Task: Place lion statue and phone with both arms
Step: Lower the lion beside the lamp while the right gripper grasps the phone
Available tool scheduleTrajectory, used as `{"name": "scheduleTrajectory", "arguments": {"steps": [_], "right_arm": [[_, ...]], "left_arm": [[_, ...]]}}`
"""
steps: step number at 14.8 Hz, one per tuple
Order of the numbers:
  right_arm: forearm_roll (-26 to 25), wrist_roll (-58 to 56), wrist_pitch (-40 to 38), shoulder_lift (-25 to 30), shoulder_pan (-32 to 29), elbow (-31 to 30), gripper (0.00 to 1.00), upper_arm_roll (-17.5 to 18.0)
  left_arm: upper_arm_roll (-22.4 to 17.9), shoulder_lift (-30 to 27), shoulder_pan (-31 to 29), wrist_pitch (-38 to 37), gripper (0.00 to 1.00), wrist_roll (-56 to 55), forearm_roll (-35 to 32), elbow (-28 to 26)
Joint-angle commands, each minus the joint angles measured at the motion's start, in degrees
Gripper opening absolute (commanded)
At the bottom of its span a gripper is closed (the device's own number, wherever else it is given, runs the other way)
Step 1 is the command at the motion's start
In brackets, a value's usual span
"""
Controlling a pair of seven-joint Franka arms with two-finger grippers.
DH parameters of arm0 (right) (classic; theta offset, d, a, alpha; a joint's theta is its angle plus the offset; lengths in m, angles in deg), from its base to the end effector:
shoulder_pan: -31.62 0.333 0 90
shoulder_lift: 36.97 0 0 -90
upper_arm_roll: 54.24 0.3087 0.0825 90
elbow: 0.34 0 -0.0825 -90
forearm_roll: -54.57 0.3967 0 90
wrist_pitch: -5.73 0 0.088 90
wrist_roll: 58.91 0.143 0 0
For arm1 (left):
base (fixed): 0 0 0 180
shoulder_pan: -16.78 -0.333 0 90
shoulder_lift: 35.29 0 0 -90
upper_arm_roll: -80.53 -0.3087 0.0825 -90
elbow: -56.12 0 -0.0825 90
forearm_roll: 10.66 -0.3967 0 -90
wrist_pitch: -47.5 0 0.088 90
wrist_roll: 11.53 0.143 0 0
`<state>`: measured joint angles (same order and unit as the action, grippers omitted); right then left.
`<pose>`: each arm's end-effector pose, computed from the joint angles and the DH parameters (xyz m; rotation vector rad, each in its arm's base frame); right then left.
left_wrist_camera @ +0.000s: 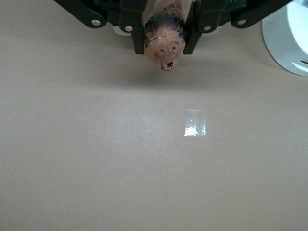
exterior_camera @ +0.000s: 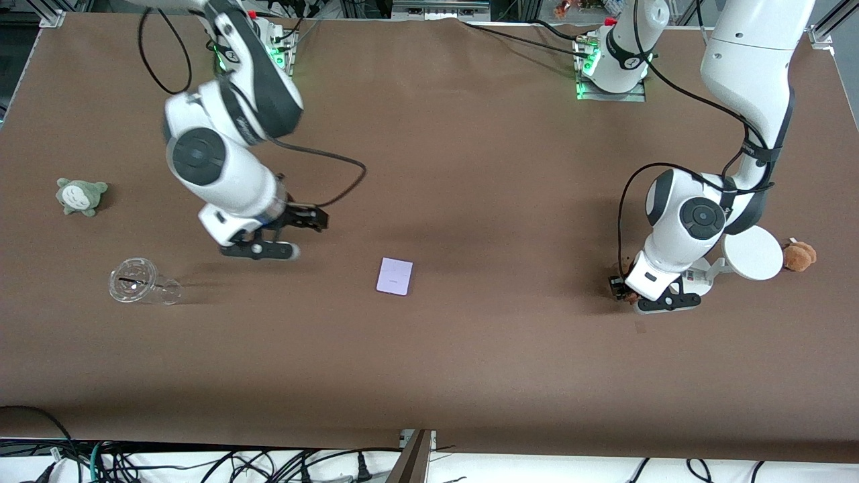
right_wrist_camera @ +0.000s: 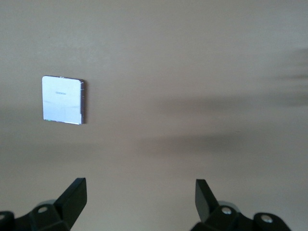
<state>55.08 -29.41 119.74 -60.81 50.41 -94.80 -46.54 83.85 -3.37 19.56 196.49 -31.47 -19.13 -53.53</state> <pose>0.5985 0.2916 0.3197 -3.1148 0.1026 0.1439 0.6467 -0.0689 0.1620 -3.1040 -0.2029 -0.2187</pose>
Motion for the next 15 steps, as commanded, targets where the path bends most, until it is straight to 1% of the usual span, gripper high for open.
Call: {"name": "scheduleTrajectory", "arguments": {"steps": [1, 4, 5, 6, 7, 9, 10, 12, 15], "right_arm": [[0.02, 5.11, 4.01, -4.8, 3.08, 2.08, 1.0, -0.58], [-0.68, 7.23, 10.08, -9.1, 5.2, 3.04, 1.0, -0.58], [-0.86, 7.15, 11.84, -10.51, 5.38, 3.48, 1.0, -0.58], [-1.3, 7.15, 13.42, -12.0, 5.73, 4.18, 1.0, -0.58], [-2.43, 7.06, 14.74, -13.58, 6.34, 5.15, 1.0, -0.66], [-5.85, 6.79, 18.34, -16.84, 7.13, 7.08, 1.0, -0.58], [-5.96, 6.88, 21.14, -18.42, 7.75, 8.22, 1.0, -0.58], [-6.05, 7.14, 24.93, -21.41, 9.5, 9.89, 1.0, -0.66], [-6.4, 9.52, 26.0, -24.4, 10.74, 12.09, 1.0, -1.19]], "left_arm": [[1.07, 0.77, -0.05, 0.61, 0.0, 0.07, 2.32, 0.22], [1.16, 0.77, 0.04, 0.52, 0.0, 0.07, 2.41, 0.22], [1.16, 0.69, 0.12, 0.43, 0.15, -0.01, 2.41, 0.31], [1.16, 0.69, 0.04, 0.34, 0.6, -0.01, 2.41, 0.31], [1.16, 0.6, -0.05, 0.34, 1.0, -0.01, 2.41, 0.22], [1.25, 0.25, -0.14, 0.26, 1.0, 0.07, 2.41, 0.22], [1.25, -0.01, -0.05, 0.08, 1.0, 0.07, 2.41, 0.22], [2.74, -1.41, -0.75, -0.62, 1.0, -0.01, 2.41, -0.13], [2.92, -6.85, -0.49, -9.03, 1.0, 0.6, 2.41, 0.39]]}}
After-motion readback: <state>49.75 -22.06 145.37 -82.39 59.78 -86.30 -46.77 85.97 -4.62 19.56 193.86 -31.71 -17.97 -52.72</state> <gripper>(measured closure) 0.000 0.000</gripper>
